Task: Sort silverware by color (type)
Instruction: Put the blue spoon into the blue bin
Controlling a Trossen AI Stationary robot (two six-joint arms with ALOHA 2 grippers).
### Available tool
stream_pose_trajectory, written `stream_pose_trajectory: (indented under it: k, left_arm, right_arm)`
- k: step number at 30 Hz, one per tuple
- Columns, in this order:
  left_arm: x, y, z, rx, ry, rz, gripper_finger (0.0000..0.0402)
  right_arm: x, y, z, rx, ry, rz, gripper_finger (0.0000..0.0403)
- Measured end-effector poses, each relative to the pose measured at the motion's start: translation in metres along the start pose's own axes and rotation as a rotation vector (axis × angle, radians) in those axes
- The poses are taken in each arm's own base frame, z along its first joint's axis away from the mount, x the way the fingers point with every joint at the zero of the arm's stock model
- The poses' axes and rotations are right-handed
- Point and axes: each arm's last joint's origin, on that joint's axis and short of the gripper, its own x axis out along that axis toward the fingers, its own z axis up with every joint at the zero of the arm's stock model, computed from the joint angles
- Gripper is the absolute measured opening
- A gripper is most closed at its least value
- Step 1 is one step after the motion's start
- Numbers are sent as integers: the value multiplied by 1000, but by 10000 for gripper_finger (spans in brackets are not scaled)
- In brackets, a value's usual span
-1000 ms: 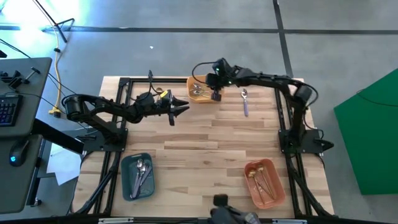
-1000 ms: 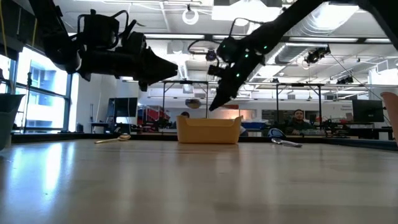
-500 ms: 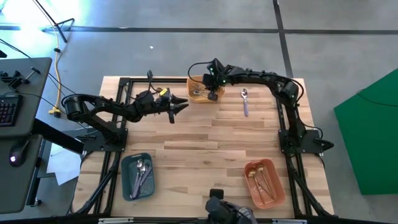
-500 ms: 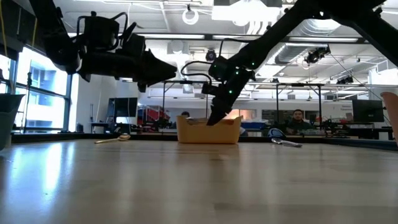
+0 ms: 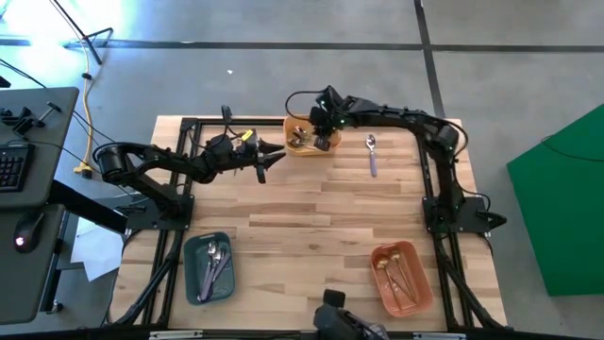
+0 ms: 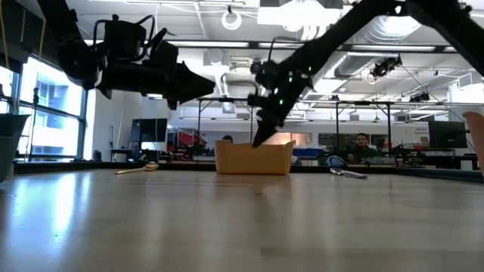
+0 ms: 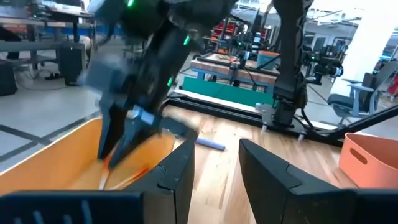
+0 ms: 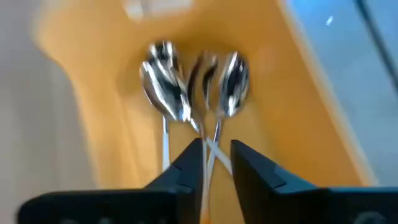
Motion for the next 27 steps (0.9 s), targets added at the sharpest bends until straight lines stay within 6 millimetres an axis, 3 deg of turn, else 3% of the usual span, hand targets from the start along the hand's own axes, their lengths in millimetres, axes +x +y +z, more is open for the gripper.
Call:
stream_pose_trajectory:
  k: [4,8,11,15,21,27]
  left_arm:
    - [0,0,-3,-14,26,4,115]
    - [0,1,-6,-23,65,19,115]
    - [0,2,-8,-17,78,35,115]
    - [0,2,-8,6,80,38,115]
    - [0,2,-8,17,80,37,115]
    - [0,2,-8,9,80,37,115]
  right_arm:
    - [-39,9,13,31,-17,-1,15]
    - [-78,33,7,90,70,3,11]
    - [-103,52,-14,165,98,-43,2]
    - [-129,69,-61,399,35,-167,2]
    - [-133,89,-125,747,-53,-291,16]
    - [-110,95,-157,979,-18,-394,88]
